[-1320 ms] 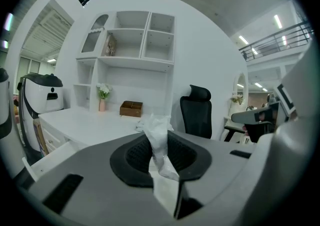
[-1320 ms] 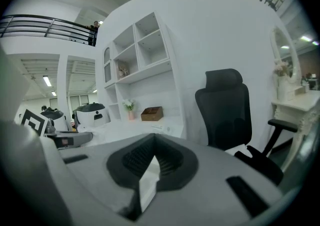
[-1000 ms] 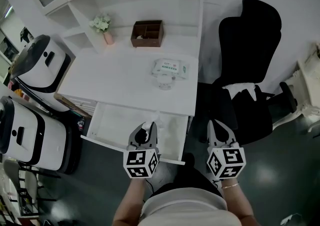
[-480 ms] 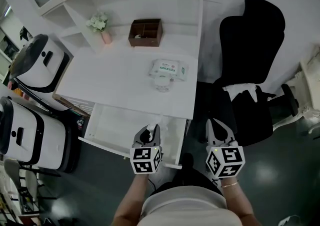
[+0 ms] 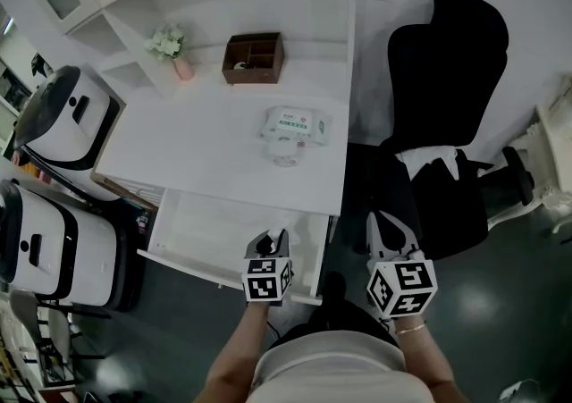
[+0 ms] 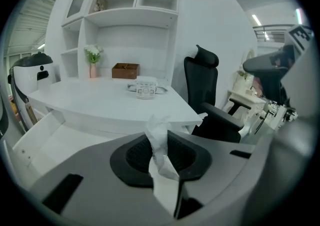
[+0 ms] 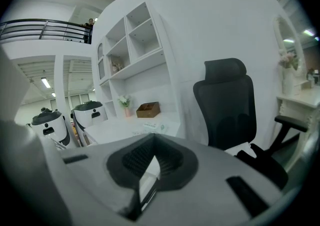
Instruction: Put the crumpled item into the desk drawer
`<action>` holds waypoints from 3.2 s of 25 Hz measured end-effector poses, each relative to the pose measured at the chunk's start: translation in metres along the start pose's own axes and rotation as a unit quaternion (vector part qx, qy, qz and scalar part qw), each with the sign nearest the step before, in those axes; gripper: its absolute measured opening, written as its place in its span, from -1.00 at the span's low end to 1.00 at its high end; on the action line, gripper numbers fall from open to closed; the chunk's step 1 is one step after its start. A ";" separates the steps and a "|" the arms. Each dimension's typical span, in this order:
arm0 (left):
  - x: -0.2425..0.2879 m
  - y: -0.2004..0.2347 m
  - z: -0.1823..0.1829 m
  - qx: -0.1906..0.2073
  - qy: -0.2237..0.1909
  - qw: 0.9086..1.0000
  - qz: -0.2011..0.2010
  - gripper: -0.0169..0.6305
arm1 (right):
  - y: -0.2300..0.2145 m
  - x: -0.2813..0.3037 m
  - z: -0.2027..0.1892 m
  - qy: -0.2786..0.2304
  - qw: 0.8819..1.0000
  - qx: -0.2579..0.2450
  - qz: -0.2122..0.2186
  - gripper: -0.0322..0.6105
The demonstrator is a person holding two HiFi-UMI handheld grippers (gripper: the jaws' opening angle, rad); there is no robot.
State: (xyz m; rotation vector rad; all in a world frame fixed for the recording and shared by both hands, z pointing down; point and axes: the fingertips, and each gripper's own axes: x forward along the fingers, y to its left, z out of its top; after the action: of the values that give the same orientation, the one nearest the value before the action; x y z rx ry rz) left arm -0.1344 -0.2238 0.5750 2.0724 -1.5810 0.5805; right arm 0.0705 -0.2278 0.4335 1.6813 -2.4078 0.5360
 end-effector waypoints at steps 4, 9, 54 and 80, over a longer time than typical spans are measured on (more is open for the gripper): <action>0.016 -0.002 -0.014 0.013 0.034 0.999 -0.007 -0.75 | -0.002 0.001 -0.002 0.004 1.000 0.003 -0.002 -0.89; 0.034 -0.005 -0.031 0.030 0.078 0.996 -0.014 -0.75 | -0.004 0.004 -0.004 0.008 1.000 0.006 -0.004 -0.89; 0.115 0.013 -0.091 0.068 0.243 0.967 0.013 -0.48 | -0.027 0.024 -0.016 0.044 0.999 0.018 -0.018 -0.89; 0.017 0.031 0.043 -0.001 0.009 1.000 0.026 -0.42 | 0.015 0.024 -0.013 0.036 0.999 0.001 0.026 -0.89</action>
State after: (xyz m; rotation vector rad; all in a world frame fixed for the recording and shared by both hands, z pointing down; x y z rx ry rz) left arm -0.1582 -0.2695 0.5537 2.0240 -1.6290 0.6154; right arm 0.0466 -0.2393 0.4505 1.5760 -2.4060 0.5960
